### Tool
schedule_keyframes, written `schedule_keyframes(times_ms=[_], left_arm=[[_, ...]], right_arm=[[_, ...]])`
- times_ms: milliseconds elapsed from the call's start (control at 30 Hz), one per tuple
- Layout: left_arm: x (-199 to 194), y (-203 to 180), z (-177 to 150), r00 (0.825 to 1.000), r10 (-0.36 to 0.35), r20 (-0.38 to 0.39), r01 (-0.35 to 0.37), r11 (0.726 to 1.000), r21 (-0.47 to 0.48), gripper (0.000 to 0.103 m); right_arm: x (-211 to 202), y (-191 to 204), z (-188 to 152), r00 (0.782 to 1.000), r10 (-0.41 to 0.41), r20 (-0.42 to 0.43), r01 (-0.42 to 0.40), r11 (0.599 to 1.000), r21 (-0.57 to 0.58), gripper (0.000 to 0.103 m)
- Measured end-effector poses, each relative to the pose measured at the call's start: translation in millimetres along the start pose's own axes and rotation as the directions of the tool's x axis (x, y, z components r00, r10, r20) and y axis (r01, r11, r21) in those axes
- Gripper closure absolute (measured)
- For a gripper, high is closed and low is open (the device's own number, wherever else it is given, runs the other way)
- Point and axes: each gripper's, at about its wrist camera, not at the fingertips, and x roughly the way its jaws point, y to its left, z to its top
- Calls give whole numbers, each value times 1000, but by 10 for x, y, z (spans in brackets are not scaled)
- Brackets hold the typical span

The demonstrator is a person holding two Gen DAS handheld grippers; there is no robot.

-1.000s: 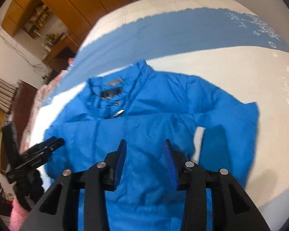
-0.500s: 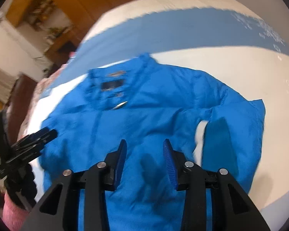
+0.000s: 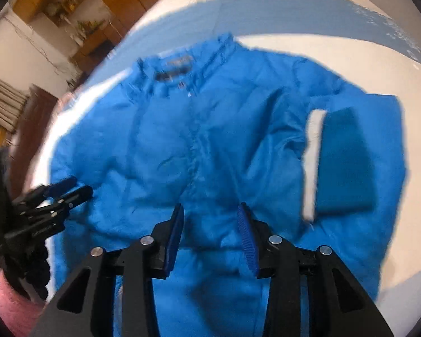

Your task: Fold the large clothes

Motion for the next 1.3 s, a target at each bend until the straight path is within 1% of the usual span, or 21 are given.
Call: schedule_keyframes(times_ms=[67, 100, 167, 233, 267, 367, 433, 467, 533, 667, 700, 800, 933, 1000, 1033, 1133, 1167, 1200, 1233, 1267, 1300], left_arm=[[-233, 74, -115, 1000, -12, 28, 13, 1000, -13, 35], [-337, 115, -198, 999, -13, 35, 13, 1000, -15, 33], [-552, 240, -447, 999, 0, 47, 1, 1000, -22, 29], [-697, 380, -747, 999, 19, 31, -18, 999, -36, 28], [-736, 428, -868, 999, 31, 17, -30, 999, -46, 28], [-855, 585, -1313, 998, 53, -28, -56, 994, -96, 27], [-927, 636, -1592, 998, 43, -52, -50, 990, -134, 27], [-938, 645, -1669, 997, 35, -63, -43, 988, -145, 26], [-978, 634, -1922, 996, 6, -89, -21, 986, -167, 26], [-948, 594, -2272, 990, -40, -137, 12, 980, -201, 26], [-940, 603, -2329, 988, -49, -146, 18, 978, -209, 26], [-879, 591, -2519, 982, -76, -172, 33, 970, -242, 26], [-851, 543, -2662, 980, -107, -171, 57, 960, -273, 26], [-820, 488, -2677, 977, -134, -168, 82, 955, -284, 27], [-814, 450, -2665, 976, -138, -168, 86, 955, -283, 28], [-793, 332, -2664, 974, -160, -163, 111, 955, -274, 40], [-791, 305, -2666, 976, -153, -158, 106, 956, -272, 46], [-791, 288, -2667, 976, -153, -153, 108, 957, -268, 51], [-801, 281, -2667, 977, -155, -148, 112, 958, -263, 59], [-817, 282, -2665, 977, -160, -141, 119, 958, -262, 67], [-832, 281, -2645, 977, -166, -130, 128, 956, -263, 72]], right_arm=[[-298, -39, -120, 998, 18, 52, -17, 1000, -14, 61], [-472, -83, -231, 997, 14, 77, -13, 1000, -17, 57], [-723, -185, -449, 994, 25, 103, -25, 1000, -8, 53], [-947, -344, -768, 994, 38, 106, -39, 999, 11, 53], [-1004, -409, -879, 994, 29, 105, -31, 999, 19, 51], [-1208, -652, -1395, 996, -25, 88, 18, 997, 80, 49], [-1258, -747, -1641, 997, -25, 73, 17, 994, 110, 48], [-1281, -786, -1763, 998, -18, 63, 10, 992, 122, 47], [-1302, -853, -2023, 999, -4, 37, -1, 990, 141, 45], [-1323, -932, -2327, 1000, 26, 8, -27, 986, 162, 43], [-1313, -972, -2417, 998, 63, 2, -63, 981, 184, 43], [-1261, -1034, -2587, 992, 123, -18, -116, 970, 215, 43], [-1079, -1094, -2707, 988, 147, -57, -128, 960, 249, 41], [-1057, -1106, -2723, 985, 165, -46, -148, 955, 256, 40], [-1052, -1104, -2720, 983, 179, -40, -164, 953, 255, 40], [-994, -1061, -2702, 974, 224, -37, -208, 946, 249, 40], [-955, -1020, -2686, 972, 233, -42, -217, 948, 235, 42], [-937, -987, -2673, 972, 230, -43, -215, 951, 223, 48], [-920, -957, -2660, 973, 228, -45, -215, 955, 207, 54], [-901, -938, -2654, 973, 226, -49, -213, 957, 195, 66], [-891, -932, -2654, 972, 228, -52, -214, 958, 192, 73]])
